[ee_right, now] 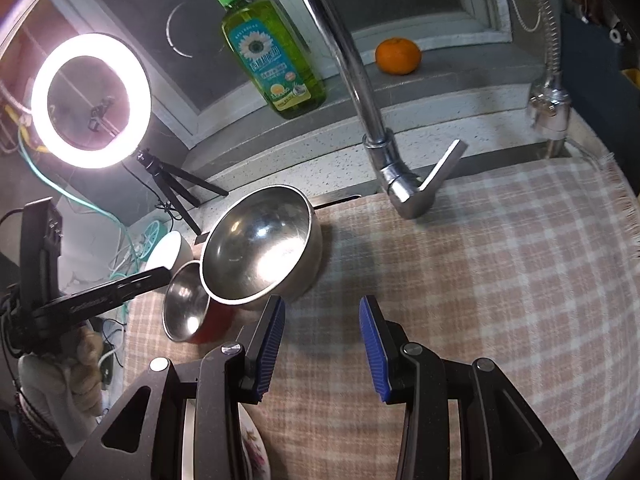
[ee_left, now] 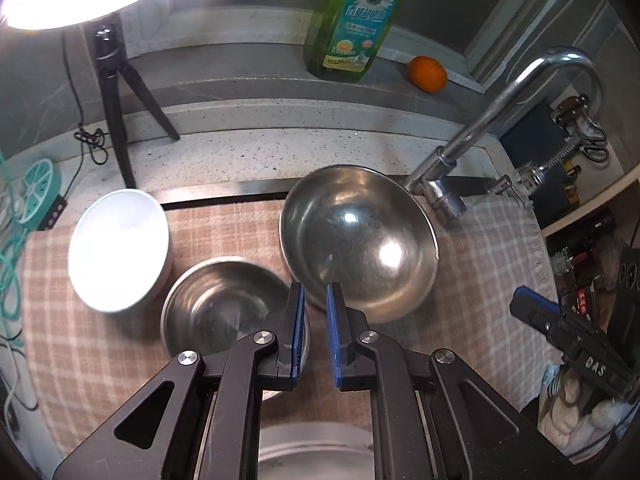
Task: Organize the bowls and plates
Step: 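Move both tools to the rim of the large steel bowl, then close both tools on the rim of the large steel bowl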
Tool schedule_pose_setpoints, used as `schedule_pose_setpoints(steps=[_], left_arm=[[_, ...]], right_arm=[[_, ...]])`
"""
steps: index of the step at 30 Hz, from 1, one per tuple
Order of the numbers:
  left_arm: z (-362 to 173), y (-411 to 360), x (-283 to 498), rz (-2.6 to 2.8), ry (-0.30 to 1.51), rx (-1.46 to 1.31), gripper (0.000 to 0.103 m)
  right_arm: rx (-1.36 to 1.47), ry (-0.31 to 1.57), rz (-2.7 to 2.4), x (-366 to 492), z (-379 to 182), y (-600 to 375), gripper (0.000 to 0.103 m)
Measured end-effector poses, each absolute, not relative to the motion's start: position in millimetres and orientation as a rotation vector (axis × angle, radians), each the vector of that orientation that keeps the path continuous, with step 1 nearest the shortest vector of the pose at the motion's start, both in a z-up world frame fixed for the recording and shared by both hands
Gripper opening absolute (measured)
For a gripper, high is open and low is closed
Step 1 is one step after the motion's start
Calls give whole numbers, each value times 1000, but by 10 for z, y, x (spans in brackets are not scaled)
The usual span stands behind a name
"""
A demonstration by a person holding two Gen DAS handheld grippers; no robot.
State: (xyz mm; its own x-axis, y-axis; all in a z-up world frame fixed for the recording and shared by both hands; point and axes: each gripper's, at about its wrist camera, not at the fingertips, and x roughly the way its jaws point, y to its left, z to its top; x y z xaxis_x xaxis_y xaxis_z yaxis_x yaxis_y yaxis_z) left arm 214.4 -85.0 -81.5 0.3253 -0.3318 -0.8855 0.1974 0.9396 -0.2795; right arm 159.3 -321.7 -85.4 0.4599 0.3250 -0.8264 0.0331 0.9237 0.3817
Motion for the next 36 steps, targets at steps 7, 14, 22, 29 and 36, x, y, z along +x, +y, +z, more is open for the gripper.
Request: schedule_pose_setpoints(steps=[7,14,22,29,36], left_arm=[[-958,-917,2517,-324,1228,-116,10],[-1023,-968,2647,-283,1218,-68,10],[-1085,-1028,2703,-284,1222,3,10],[-1159,-1029,2729,-298,1243,-2,10],[-1214,-1029,2726,-305,1248,-12,8]], right_arm=[[414,1109,195,1840,-972,-3145,35],[437,1132,192,1986,-1130,-3031,35],[451,1168,187,2110,-1289,-2922,31],[457,1193,184,2186,-1384,-2858,26],[440,1202,160,2199,-1412,-2850,18]])
